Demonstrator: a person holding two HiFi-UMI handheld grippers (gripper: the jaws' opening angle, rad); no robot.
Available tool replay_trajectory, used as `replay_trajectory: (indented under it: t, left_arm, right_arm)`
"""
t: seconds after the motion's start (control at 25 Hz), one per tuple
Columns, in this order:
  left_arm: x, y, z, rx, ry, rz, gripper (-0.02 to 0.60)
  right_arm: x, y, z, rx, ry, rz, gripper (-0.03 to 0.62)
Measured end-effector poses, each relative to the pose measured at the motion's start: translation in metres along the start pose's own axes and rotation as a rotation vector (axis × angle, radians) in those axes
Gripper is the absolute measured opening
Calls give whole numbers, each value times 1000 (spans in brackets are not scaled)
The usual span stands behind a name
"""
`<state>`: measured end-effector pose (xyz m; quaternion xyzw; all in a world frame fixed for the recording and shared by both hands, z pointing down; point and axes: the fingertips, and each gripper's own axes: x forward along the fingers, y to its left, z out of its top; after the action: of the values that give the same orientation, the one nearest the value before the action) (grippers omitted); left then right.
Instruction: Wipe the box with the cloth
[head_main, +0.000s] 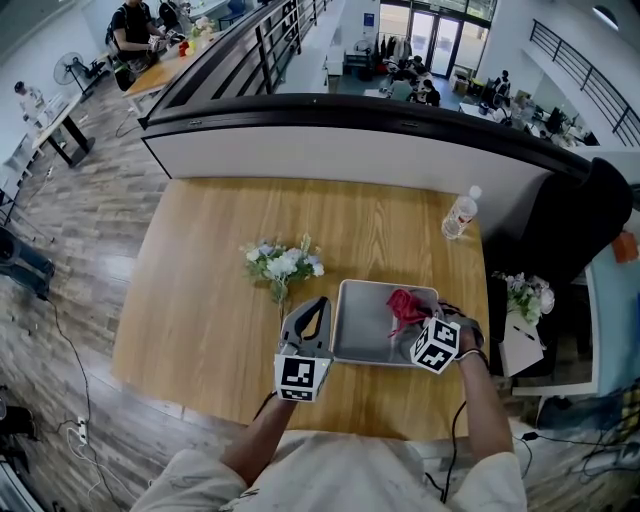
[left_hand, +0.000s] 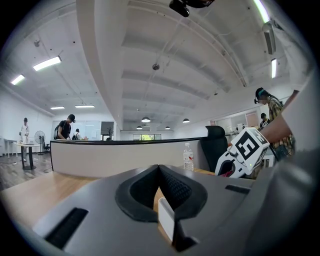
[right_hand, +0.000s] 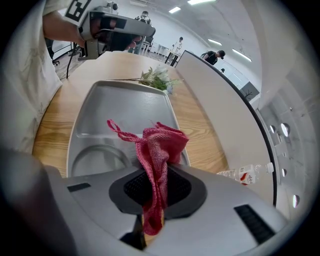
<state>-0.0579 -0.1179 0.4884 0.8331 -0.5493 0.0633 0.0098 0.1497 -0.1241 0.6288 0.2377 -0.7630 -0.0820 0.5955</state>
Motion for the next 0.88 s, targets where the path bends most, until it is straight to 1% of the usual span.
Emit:
replay_trajectory:
  t: [0.2, 0.48, 0.88]
  left_arm:
    - [-1, -4, -2, -3, -2, -1, 14]
    - [1, -12, 0, -9, -7, -8, 14]
    - [5, -22, 2, -6, -9, -34, 14]
  right_arm:
    - [-4, 3, 1, 14, -14, 11, 60]
    - [-12, 14, 3, 37, -36, 47, 60]
    - [-16, 20, 3, 17, -25, 27, 60]
